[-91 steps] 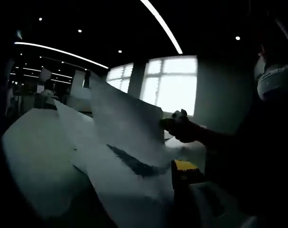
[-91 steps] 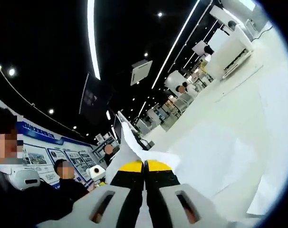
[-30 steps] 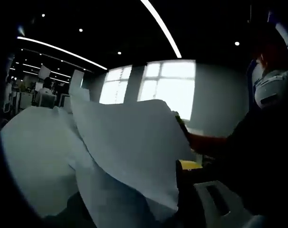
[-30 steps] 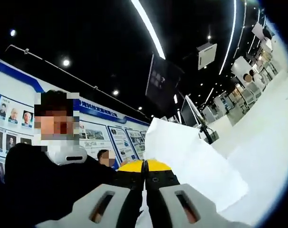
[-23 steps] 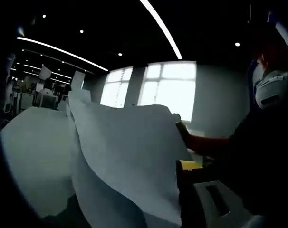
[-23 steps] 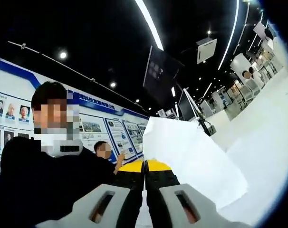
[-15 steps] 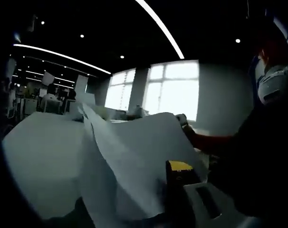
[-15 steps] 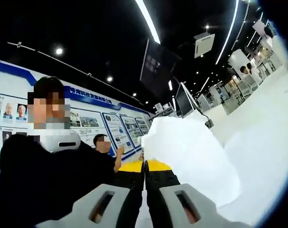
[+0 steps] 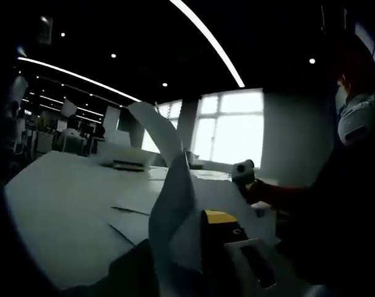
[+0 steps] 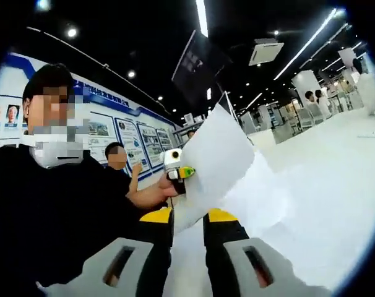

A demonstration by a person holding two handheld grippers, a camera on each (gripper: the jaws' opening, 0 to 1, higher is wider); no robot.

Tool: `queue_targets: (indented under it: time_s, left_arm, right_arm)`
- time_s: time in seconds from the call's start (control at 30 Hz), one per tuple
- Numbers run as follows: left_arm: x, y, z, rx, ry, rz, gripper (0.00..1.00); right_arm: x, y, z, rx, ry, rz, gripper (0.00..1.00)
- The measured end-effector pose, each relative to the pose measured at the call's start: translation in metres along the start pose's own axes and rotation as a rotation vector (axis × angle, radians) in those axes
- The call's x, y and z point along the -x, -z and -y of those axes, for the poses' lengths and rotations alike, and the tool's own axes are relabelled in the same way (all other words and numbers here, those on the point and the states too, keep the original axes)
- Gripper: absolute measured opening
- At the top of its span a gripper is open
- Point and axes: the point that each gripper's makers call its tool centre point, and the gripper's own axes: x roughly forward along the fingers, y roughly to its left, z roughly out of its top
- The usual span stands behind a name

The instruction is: Organize the stack of printing papers by aligning and flattening the scattered papers on the table

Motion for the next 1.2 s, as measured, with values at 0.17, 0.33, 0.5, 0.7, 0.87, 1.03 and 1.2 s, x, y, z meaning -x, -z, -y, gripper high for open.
queue_targets:
  time_s: [0.17, 0.33, 0.5, 0.7, 0.87, 1.03, 1.2]
  left_arm:
    - [0.001, -0.007, 0.006, -0.054, 0.057, -0.025, 0.05]
    - [-0.004, -0.02, 0.007, -0.119, 0.107, -0.061, 0.05]
    - [-0.011, -0.028, 0.016, -0.173, 0.178, -0.102, 0.05]
    - [-0.024, -0.039, 0.029, -0.227, 0.259, -0.159, 0.05]
    - [-0.037, -0.041, 0.042, -0.256, 0.333, -0.204, 0.05]
    - [-0.046, -0.036, 0.049, -0.268, 0.376, -0.247, 0.05]
    - [-0.047, -0.038, 0.039, -0.24, 0.343, -0.218, 0.06]
  right_arm:
    - [0.036, -0.02, 0.042, 0.085, 0.22, 0.018, 0.27]
    - [0.031, -0.067, 0.043, 0.268, 0.239, 0.032, 0.4]
    - [0.012, -0.087, 0.038, 0.34, 0.199, -0.008, 0.43]
    - [-0.013, -0.083, 0.029, 0.353, 0.139, -0.033, 0.51]
    - [-0.032, -0.074, 0.019, 0.349, 0.073, -0.05, 0.56]
    - [-0.042, -0.065, 0.005, 0.314, -0.012, -0.085, 0.33]
    - [-0.042, -0.066, -0.011, 0.283, -0.09, -0.062, 0.0]
